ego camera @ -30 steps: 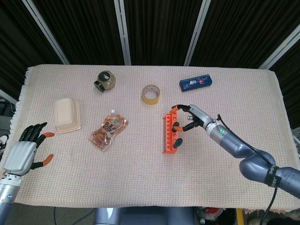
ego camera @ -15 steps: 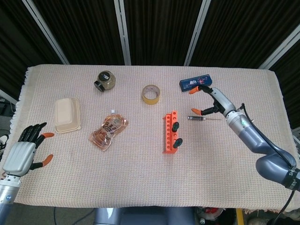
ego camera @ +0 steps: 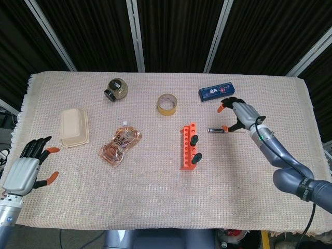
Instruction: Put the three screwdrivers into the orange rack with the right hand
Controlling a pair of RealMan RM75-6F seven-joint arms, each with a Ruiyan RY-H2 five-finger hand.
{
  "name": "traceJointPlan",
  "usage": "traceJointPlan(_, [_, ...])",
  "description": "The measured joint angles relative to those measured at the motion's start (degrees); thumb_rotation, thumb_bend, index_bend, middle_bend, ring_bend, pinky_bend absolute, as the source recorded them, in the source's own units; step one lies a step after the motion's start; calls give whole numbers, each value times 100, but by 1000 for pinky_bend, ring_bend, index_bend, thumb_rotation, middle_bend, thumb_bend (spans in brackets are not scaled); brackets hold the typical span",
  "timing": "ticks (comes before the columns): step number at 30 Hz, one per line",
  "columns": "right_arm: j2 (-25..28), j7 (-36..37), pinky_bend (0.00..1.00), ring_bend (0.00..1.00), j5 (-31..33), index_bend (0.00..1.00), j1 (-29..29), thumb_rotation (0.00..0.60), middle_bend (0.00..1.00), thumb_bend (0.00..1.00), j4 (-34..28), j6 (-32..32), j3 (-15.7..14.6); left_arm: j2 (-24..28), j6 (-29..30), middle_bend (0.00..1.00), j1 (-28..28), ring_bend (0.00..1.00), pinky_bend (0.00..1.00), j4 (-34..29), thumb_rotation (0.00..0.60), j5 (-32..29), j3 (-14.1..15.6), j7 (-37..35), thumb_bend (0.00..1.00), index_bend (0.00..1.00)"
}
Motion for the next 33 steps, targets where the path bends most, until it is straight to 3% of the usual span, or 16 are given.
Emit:
traceJointPlan(7, [-678,-1536,0,0,882,354,353,600,111,235,153,580,-420,-9,-9,21,7,0,0,23,600,-11,4,-20,279,257])
traceJointPlan(12, [-1220,-2174,0,0,1251,368,505,600,111,235,387,965,-581,-10,-17,21,16,1,0,46,600,-22,12,-29,278,256])
traceJointPlan(20, [-1718,-2791,0,0,1416,367,495,600,111,235,873,1480,-671,-9,-15,21,27,0,0,65,600,-47,7,-24,278,256])
traceJointPlan(33, [-2113,-2966,0,0,1346,370,309,600,111,234,1539,1564,-580,-32,-80,21,-26,0,0,10,600,-81,-22,90,278,257])
